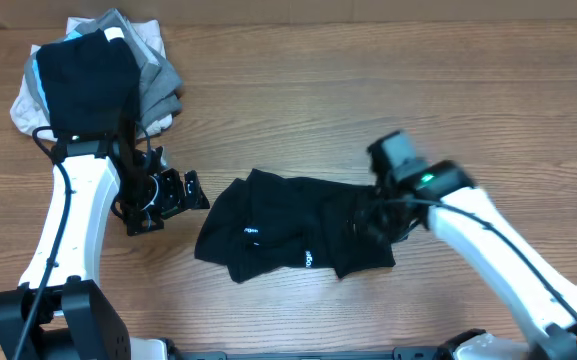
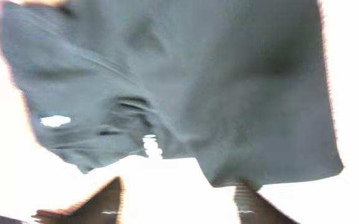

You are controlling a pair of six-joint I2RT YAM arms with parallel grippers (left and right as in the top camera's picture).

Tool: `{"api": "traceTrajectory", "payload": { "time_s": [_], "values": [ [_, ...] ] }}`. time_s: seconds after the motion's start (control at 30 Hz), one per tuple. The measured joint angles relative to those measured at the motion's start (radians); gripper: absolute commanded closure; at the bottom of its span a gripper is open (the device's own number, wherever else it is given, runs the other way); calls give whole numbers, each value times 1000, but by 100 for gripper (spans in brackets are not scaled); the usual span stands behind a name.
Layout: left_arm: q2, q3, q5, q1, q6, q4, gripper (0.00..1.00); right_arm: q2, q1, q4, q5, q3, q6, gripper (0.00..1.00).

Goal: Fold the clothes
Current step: 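Move the left gripper to the bundle's left side and grasp it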

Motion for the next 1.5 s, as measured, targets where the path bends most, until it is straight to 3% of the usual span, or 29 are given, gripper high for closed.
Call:
{"api": "traceTrajectory", "payload": {
  "time_s": [0.13, 0.57, 0.93, 1.5],
  "values": [
    [0, -3, 0, -6, 24, 32, 0, -50, -19, -55, 50, 101, -4, 0],
    [29, -136, 9, -10, 40, 252, 0, -45, -19, -71, 162, 108, -4, 0],
    [215, -137, 39, 0, 41, 323, 1, -45, -19, -67, 211, 108, -5, 0],
    [319, -115, 259, -4, 101, 328, 4, -45, -19, -39, 248, 108, -5, 0]
  ]
}}
